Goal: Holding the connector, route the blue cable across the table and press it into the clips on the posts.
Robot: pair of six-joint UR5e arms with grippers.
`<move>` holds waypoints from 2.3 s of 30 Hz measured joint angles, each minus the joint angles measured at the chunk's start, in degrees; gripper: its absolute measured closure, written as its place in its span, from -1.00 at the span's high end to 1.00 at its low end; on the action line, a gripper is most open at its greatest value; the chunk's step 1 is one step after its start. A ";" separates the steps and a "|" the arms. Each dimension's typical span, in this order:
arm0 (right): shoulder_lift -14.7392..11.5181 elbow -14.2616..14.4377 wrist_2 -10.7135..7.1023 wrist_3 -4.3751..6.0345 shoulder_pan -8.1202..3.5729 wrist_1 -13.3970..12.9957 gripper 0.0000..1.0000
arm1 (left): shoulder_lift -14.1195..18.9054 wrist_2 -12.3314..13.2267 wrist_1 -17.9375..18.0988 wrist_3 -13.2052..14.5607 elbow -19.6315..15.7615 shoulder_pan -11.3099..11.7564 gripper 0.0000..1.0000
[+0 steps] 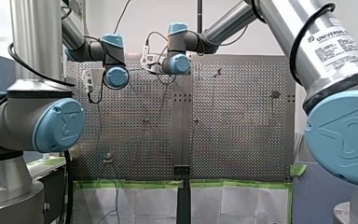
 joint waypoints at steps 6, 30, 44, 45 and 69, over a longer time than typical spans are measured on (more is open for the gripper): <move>0.05 -2.94 -0.81 1.11 -0.13 0.51 -1.00 | 0.04 0.73 -1.16 -0.24 1.81 0.96 -0.98; 4.62 -7.81 -0.89 2.64 -0.04 0.78 -1.00 | -1.19 4.61 -2.62 -0.76 4.91 5.09 -0.98; 6.00 -7.94 -1.03 2.64 -0.68 -0.14 -1.00 | -5.33 9.87 -0.52 -2.17 7.18 8.48 -0.98; 6.09 -8.02 -1.12 2.64 -0.70 -0.23 -1.00 | -5.36 10.13 -0.44 -2.25 7.36 8.78 -0.98; 7.89 -11.67 -1.37 2.73 -1.06 -0.13 -1.00 | -8.63 17.85 2.27 -5.10 9.96 14.45 -0.98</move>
